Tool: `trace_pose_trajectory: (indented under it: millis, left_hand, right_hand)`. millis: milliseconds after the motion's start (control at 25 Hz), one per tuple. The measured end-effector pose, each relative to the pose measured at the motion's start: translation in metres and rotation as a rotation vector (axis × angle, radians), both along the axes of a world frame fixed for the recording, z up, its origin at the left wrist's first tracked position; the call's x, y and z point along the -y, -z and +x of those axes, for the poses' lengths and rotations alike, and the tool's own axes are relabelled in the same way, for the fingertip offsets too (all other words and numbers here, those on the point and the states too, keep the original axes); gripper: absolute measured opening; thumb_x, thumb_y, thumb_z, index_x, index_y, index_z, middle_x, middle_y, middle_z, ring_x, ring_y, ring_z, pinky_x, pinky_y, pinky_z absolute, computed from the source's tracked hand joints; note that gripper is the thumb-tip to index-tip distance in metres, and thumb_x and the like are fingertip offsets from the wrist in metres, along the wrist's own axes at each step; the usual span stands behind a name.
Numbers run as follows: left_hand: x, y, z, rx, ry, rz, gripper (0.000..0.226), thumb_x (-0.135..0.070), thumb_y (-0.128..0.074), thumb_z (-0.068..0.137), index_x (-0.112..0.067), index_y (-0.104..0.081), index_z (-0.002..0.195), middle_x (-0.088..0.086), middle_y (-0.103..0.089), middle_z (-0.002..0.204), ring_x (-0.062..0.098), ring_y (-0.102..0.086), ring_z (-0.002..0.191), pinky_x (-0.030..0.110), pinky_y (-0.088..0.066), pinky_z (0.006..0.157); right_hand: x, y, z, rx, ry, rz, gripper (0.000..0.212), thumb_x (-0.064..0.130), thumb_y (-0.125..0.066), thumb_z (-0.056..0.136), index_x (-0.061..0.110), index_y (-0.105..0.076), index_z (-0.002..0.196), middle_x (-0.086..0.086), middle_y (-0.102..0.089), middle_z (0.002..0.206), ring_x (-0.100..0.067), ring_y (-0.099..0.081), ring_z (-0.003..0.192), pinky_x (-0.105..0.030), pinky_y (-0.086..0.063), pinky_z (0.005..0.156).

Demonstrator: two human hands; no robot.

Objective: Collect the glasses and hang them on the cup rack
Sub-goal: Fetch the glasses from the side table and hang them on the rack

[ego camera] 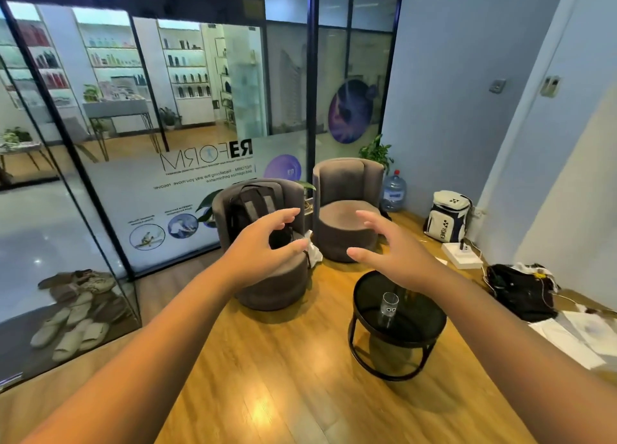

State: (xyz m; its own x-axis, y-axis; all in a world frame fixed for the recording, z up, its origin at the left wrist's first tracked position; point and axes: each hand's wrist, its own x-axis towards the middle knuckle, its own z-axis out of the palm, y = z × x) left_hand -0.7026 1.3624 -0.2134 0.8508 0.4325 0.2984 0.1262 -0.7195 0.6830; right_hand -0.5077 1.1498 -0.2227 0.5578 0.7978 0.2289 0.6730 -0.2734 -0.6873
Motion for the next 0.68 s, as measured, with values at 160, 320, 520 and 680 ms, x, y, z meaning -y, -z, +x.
trace_pose_trajectory:
  millis: [160,320,520,680]
  left_hand:
    - [-0.042,0.02,0.069,-0.018,0.1,-0.016,0.068,-0.052,-0.07,0.095,-0.038,-0.043,0.156,-0.013,-0.053,0.152,0.007,-0.048,0.138,0.029,-0.04,0.108]
    - [-0.089,0.033,0.147,-0.09,0.244,-0.055,0.068,-0.053,-0.07,0.094,-0.04,-0.042,0.155,-0.013,-0.051,0.155,0.008,-0.046,0.14,0.02,-0.041,0.102]
    - [-0.133,0.056,0.224,-0.143,0.409,-0.084,0.084,-0.071,-0.069,0.08,-0.043,-0.042,0.154,-0.017,-0.05,0.154,-0.001,-0.044,0.134,0.015,-0.037,0.101]
    - [-0.15,0.074,0.281,-0.229,0.565,-0.073,0.103,-0.089,-0.066,0.066,-0.047,-0.038,0.155,-0.019,-0.044,0.159,0.001,-0.04,0.141,0.021,-0.037,0.106]
  right_hand:
    - [-0.028,0.011,0.046,-0.035,0.118,-0.033,0.085,0.06,-0.076,0.087,0.047,-0.032,0.159,0.008,-0.042,0.164,-0.017,-0.04,0.149,-0.031,-0.037,0.1]
    - [-0.061,0.023,0.087,-0.083,0.255,-0.064,0.087,0.06,-0.078,0.085,0.05,-0.031,0.158,0.006,-0.042,0.164,-0.02,-0.04,0.15,-0.035,-0.039,0.101]
    - [-0.086,0.051,0.122,-0.137,0.411,-0.093,0.091,0.067,-0.078,0.081,0.055,-0.029,0.157,0.007,-0.044,0.163,-0.021,-0.042,0.148,-0.036,-0.04,0.1]
    - [-0.093,0.071,0.154,-0.179,0.471,-0.133,0.098,0.068,-0.082,0.076,0.059,-0.025,0.156,0.008,-0.039,0.167,-0.022,-0.037,0.152,-0.039,-0.04,0.108]
